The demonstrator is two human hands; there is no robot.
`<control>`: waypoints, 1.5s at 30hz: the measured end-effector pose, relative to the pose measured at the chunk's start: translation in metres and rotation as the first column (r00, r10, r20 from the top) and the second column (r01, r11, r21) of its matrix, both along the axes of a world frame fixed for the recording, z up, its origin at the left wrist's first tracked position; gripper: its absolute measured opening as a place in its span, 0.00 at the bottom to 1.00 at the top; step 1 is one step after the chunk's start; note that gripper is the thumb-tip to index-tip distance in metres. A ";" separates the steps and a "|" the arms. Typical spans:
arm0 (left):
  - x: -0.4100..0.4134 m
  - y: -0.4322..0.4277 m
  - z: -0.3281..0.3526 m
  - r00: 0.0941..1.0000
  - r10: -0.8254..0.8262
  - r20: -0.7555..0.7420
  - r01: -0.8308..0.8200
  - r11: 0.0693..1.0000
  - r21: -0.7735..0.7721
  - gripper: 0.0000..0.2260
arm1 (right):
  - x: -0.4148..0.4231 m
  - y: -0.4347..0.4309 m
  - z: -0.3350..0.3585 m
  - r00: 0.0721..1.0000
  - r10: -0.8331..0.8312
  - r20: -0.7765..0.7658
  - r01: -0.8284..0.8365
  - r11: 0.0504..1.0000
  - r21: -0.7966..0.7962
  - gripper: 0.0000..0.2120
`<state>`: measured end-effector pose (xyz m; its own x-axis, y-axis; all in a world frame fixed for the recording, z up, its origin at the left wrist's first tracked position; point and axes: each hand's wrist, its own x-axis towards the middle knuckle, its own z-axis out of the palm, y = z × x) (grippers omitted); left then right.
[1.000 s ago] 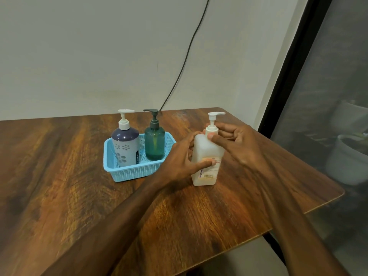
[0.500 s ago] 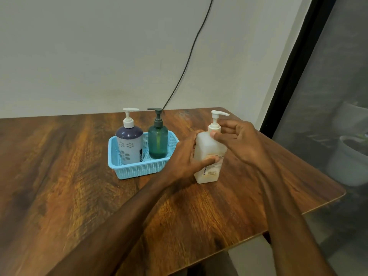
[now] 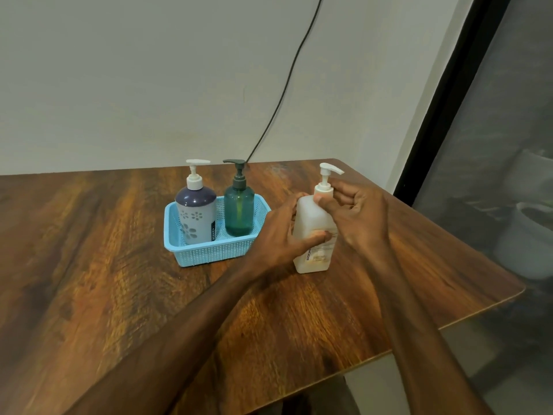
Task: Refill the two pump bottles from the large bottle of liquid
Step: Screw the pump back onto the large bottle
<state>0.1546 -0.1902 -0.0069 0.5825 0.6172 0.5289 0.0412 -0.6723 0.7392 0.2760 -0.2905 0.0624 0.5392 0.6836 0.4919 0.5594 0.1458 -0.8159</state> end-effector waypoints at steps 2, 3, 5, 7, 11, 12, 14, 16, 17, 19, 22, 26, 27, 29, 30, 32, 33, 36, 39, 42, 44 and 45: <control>0.000 -0.002 0.001 1.000 0.010 -0.003 -0.010 1.000 -0.011 0.31 | -0.008 0.001 -0.001 0.997 -0.074 -0.007 0.074 0.997 0.025 0.22; 0.000 -0.003 0.002 1.000 0.016 -0.009 -0.017 1.000 -0.016 0.31 | -0.011 0.002 -0.001 0.995 -0.103 -0.017 0.104 0.994 0.033 0.22; -0.001 -0.004 0.003 0.999 0.028 -0.017 -0.029 0.999 -0.015 0.31 | -0.015 0.003 -0.001 0.990 -0.137 -0.031 0.138 0.990 0.043 0.22; 0.000 -0.005 0.002 1.000 0.026 -0.014 -0.026 1.000 -0.016 0.31 | -0.016 0.003 -0.001 0.989 -0.141 -0.034 0.142 0.989 0.038 0.22; 0.002 -0.008 -0.001 0.999 0.039 -0.002 -0.039 0.999 -0.010 0.33 | -0.014 -0.001 -0.003 0.992 -0.124 0.024 0.124 0.992 0.013 0.23; 0.002 -0.009 -0.001 0.999 0.048 0.000 -0.048 0.999 -0.011 0.33 | -0.012 -0.002 -0.003 0.993 -0.108 0.050 0.108 0.994 0.005 0.22; 0.001 -0.011 -0.002 0.998 0.062 -0.001 -0.062 0.998 -0.017 0.33 | -0.008 -0.003 -0.005 0.996 -0.056 0.064 0.057 0.998 -0.016 0.22; 0.000 -0.012 -0.002 0.997 0.082 -0.011 -0.082 0.997 -0.011 0.32 | -0.004 -0.007 -0.008 1.000 0.004 0.003 -0.004 1.000 -0.015 0.23; 0.001 -0.012 -0.002 0.996 0.092 -0.017 -0.092 0.996 -0.010 0.32 | -0.003 -0.010 -0.010 0.999 0.023 -0.036 -0.023 1.000 -0.007 0.24; 0.002 -0.012 -0.003 0.994 0.103 -0.026 -0.103 0.995 -0.006 0.35 | 0.000 -0.017 -0.015 0.997 0.024 -0.071 -0.025 1.000 -0.008 0.25; 0.000 -0.015 0.001 0.992 0.105 -0.067 -0.105 0.994 0.003 0.38 | 0.000 -0.028 -0.026 0.996 0.004 -0.087 -0.008 0.999 -0.041 0.24; -0.015 -0.024 0.012 0.975 0.111 -0.190 -0.108 0.994 0.028 0.36 | -0.022 -0.048 -0.045 0.974 -0.224 -0.042 0.225 0.974 0.022 0.18; -0.022 -0.027 0.013 0.959 0.150 -0.242 -0.135 0.988 0.080 0.37 | -0.032 -0.053 -0.047 0.963 -0.268 -0.029 0.270 0.959 0.086 0.15; -0.046 -0.035 0.013 0.915 0.259 -0.309 -0.212 0.961 0.179 0.37 | -0.054 -0.058 -0.051 0.959 -0.280 0.044 0.268 0.947 0.179 0.11; -0.060 -0.039 0.011 0.899 0.312 -0.308 -0.255 0.944 0.212 0.34 | -0.067 -0.056 -0.053 0.961 -0.252 0.111 0.229 0.955 0.187 0.10; -0.092 -0.042 0.007 0.866 0.410 -0.288 -0.333 0.900 0.280 0.25 | -0.091 -0.041 -0.060 0.945 -0.141 0.296 0.117 0.988 0.097 0.10; -0.106 -0.040 0.005 0.834 0.456 -0.311 -0.361 0.877 0.318 0.22 | -0.101 -0.028 -0.063 0.927 -0.077 0.368 0.076 0.997 0.015 0.11; -0.133 -0.026 0.001 0.636 0.582 -0.506 -0.367 0.806 0.465 0.23 | -0.115 0.016 -0.071 0.896 0.086 0.435 0.012 0.976 -0.217 0.19; -0.148 -0.013 -0.002 0.520 0.613 -0.595 -0.319 0.785 0.531 0.27 | -0.111 0.057 -0.079 0.849 0.140 0.509 0.098 0.906 -0.413 0.19; -0.151 0.002 -0.003 0.506 0.629 -0.590 -0.303 0.770 0.561 0.23 | -0.103 0.080 -0.086 0.883 0.159 0.442 0.074 0.883 -0.464 0.15; -0.148 0.014 -0.002 0.499 0.646 -0.578 -0.312 0.756 0.575 0.19 | -0.099 0.088 -0.088 0.894 0.164 0.417 0.036 0.901 -0.432 0.13; -0.146 0.021 -0.001 0.502 0.647 -0.574 -0.320 0.755 0.572 0.19 | -0.098 0.092 -0.087 0.889 0.162 0.429 0.031 0.912 -0.409 0.12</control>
